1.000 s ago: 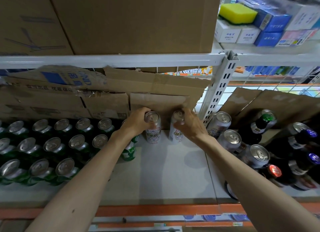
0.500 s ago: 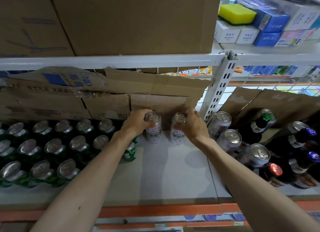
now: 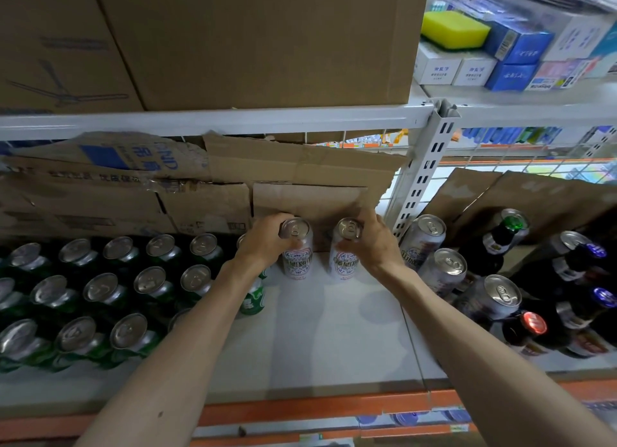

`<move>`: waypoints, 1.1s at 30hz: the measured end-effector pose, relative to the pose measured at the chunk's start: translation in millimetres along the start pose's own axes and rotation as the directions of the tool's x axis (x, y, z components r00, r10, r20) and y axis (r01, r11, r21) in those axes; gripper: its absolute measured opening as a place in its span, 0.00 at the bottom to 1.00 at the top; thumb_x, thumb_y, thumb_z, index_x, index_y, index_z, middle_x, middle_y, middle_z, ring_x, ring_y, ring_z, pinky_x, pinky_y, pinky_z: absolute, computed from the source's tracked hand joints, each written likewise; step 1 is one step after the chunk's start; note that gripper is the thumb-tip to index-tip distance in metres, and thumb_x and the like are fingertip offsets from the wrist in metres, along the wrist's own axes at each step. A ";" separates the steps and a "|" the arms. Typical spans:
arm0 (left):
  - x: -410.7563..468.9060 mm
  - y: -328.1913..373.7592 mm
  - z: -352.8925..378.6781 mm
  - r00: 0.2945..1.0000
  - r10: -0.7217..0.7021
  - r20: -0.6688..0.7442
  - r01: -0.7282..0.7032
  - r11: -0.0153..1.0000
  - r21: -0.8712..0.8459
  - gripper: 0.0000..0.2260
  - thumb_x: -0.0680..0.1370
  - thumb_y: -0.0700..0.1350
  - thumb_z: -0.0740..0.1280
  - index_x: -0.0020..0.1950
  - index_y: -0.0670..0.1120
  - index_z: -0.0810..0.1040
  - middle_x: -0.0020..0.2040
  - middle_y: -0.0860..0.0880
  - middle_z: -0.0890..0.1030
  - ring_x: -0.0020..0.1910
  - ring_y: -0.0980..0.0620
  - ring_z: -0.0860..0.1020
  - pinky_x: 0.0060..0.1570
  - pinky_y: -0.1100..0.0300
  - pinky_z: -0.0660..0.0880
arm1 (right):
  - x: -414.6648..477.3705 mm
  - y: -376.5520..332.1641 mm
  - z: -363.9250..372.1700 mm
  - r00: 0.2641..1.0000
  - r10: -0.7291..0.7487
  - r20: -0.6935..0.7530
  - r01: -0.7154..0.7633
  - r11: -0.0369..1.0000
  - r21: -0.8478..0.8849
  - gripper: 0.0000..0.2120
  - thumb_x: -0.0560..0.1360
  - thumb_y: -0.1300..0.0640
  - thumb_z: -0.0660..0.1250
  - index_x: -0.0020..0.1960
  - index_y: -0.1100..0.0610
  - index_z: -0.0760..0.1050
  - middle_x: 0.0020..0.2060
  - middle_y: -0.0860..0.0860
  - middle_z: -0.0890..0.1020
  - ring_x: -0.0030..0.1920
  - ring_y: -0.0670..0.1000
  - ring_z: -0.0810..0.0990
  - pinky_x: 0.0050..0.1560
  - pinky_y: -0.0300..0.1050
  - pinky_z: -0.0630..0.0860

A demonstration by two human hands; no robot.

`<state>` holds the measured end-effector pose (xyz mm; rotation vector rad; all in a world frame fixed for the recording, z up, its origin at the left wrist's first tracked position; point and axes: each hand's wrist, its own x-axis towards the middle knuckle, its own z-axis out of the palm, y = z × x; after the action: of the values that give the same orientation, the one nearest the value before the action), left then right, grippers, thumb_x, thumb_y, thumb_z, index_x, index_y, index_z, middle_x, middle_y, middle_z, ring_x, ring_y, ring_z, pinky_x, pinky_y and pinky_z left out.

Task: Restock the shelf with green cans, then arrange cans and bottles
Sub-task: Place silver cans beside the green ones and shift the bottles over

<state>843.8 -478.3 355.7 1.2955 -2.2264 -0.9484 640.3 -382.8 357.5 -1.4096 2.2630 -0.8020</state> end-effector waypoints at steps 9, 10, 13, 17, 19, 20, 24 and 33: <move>1.2 -5.8 0.4 1.000 0.027 0.000 -0.027 0.999 -0.029 0.23 0.69 0.50 0.78 0.62 0.50 0.80 0.55 0.52 0.83 0.54 0.52 0.80 0.56 0.47 0.77 | -2.9 -4.1 3.3 0.999 0.028 -0.046 -0.028 1.000 0.002 0.32 0.62 0.47 0.79 0.59 0.55 0.68 0.54 0.54 0.78 0.51 0.59 0.78 0.45 0.49 0.72; 2.2 -6.6 0.1 1.000 0.028 0.002 -0.028 0.999 -0.041 0.23 0.69 0.49 0.79 0.62 0.49 0.80 0.55 0.51 0.83 0.54 0.52 0.81 0.56 0.47 0.78 | -3.1 -4.8 4.0 0.998 0.029 -0.049 -0.029 1.000 0.005 0.32 0.62 0.47 0.79 0.60 0.55 0.68 0.54 0.54 0.78 0.51 0.59 0.79 0.45 0.49 0.72; 4.3 -9.2 -0.7 0.999 0.031 0.024 -0.030 0.996 -0.079 0.24 0.68 0.47 0.79 0.63 0.47 0.80 0.55 0.50 0.84 0.54 0.52 0.81 0.57 0.49 0.78 | -3.1 -5.9 5.2 0.998 0.045 -0.043 -0.044 0.999 0.006 0.32 0.63 0.47 0.79 0.59 0.56 0.68 0.55 0.55 0.77 0.51 0.59 0.79 0.46 0.50 0.73; 5.5 -11.5 -0.7 0.999 0.045 0.032 -0.042 0.996 -0.083 0.25 0.69 0.47 0.79 0.64 0.47 0.79 0.57 0.49 0.83 0.55 0.51 0.80 0.58 0.50 0.77 | -4.6 -5.2 4.0 0.998 0.052 -0.037 -0.052 0.999 0.000 0.31 0.64 0.48 0.79 0.59 0.57 0.67 0.55 0.54 0.76 0.51 0.58 0.78 0.44 0.48 0.69; 5.3 -10.9 -0.8 0.998 0.042 0.037 -0.039 0.996 -0.086 0.25 0.69 0.47 0.79 0.64 0.46 0.79 0.57 0.48 0.83 0.56 0.51 0.80 0.58 0.50 0.77 | -6.6 -5.9 3.3 0.998 0.051 -0.043 -0.051 0.999 -0.004 0.31 0.64 0.48 0.79 0.59 0.57 0.67 0.55 0.54 0.76 0.51 0.58 0.77 0.43 0.47 0.67; 5.3 -11.2 -0.8 0.999 0.037 0.039 -0.033 0.995 -0.093 0.25 0.69 0.47 0.79 0.64 0.46 0.79 0.57 0.48 0.83 0.56 0.51 0.80 0.58 0.50 0.77 | -7.0 -6.4 3.6 0.997 0.053 -0.048 -0.053 0.999 -0.004 0.31 0.64 0.49 0.79 0.59 0.57 0.67 0.56 0.54 0.76 0.51 0.58 0.77 0.43 0.47 0.67; 2.2 -9.4 -1.6 0.999 0.022 0.046 -0.018 0.996 -0.090 0.24 0.69 0.45 0.79 0.64 0.46 0.79 0.57 0.49 0.83 0.56 0.51 0.80 0.58 0.49 0.77 | -8.7 -8.6 4.7 0.998 0.059 -0.038 -0.059 0.998 -0.006 0.32 0.65 0.49 0.79 0.60 0.57 0.67 0.56 0.54 0.75 0.50 0.57 0.77 0.43 0.47 0.68; -27.9 39.1 3.3 0.978 0.094 -0.186 -0.035 0.954 0.296 0.26 0.73 0.48 0.75 0.68 0.47 0.71 0.64 0.44 0.75 0.63 0.41 0.74 0.58 0.45 0.73 | -86.0 21.7 -22.7 0.990 0.059 -0.130 -0.056 0.998 0.029 0.27 0.75 0.45 0.68 0.67 0.56 0.62 0.62 0.56 0.71 0.60 0.59 0.72 0.53 0.57 0.75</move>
<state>832.0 -439.5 381.6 1.3628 -2.2937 -0.4530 650.2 -291.8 361.6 -1.3090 2.3702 -0.9261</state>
